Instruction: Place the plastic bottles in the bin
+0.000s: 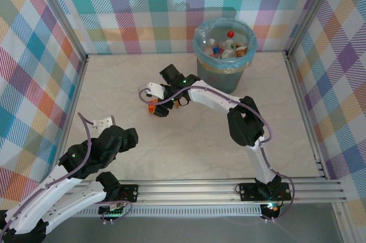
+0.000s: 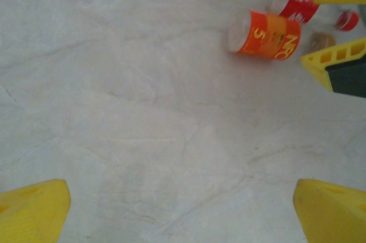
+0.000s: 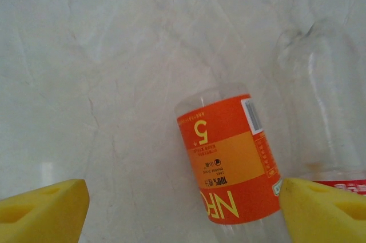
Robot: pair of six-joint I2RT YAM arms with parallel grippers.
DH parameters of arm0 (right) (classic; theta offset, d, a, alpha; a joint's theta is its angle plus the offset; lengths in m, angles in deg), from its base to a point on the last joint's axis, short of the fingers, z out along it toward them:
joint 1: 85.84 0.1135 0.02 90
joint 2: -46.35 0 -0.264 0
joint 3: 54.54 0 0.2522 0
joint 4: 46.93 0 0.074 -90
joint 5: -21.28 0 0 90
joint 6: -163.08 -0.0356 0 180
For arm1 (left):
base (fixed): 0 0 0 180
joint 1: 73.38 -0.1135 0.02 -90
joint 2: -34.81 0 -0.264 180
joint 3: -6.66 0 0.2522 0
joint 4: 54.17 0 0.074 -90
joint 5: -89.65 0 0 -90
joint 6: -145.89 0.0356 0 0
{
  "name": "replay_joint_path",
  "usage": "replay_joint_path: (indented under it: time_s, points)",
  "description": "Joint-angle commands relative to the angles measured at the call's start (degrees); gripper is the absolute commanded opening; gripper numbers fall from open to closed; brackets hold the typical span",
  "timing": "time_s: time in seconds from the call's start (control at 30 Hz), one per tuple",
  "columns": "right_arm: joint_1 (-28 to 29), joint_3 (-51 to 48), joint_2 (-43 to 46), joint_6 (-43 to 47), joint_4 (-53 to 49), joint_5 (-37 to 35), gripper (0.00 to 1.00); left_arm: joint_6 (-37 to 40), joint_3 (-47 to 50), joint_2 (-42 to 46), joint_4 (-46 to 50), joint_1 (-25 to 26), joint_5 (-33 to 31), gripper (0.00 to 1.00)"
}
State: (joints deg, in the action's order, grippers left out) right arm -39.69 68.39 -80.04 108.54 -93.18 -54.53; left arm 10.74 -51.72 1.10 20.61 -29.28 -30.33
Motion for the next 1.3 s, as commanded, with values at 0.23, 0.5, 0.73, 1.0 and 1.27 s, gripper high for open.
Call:
replay_joint_path:
  time_s: [0.23, 0.5, 0.73, 1.0, 1.27]
  points:
    - [1.6, 2.1, -7.0, 6.7, 3.8, -8.4, 0.88, -2.3, 4.5, -3.0, -3.0, -0.4, 3.2, 1.0]
    - [2.6, 3.6, -10.9, 9.9, 4.2, -11.2, 0.88, -2.0, 3.9, -2.7, -2.5, -0.4, 1.8, 1.0]
    - [2.8, 4.8, -11.9, 10.1, 2.8, -11.2, 0.81, -2.6, 3.6, -0.8, -1.2, -0.4, 0.9, 1.0]
    - [3.1, 2.8, -5.7, 6.7, 1.2, -7.6, 0.6, -2.0, 1.2, -0.5, 0.0, -0.4, -1.1, 1.0]
    - [1.9, 3.1, 7.9, -0.4, -2.5, -4.6, 0.55, 6.0, -7.6, -3.0, -3.1, -0.4, -6.4, 1.0]
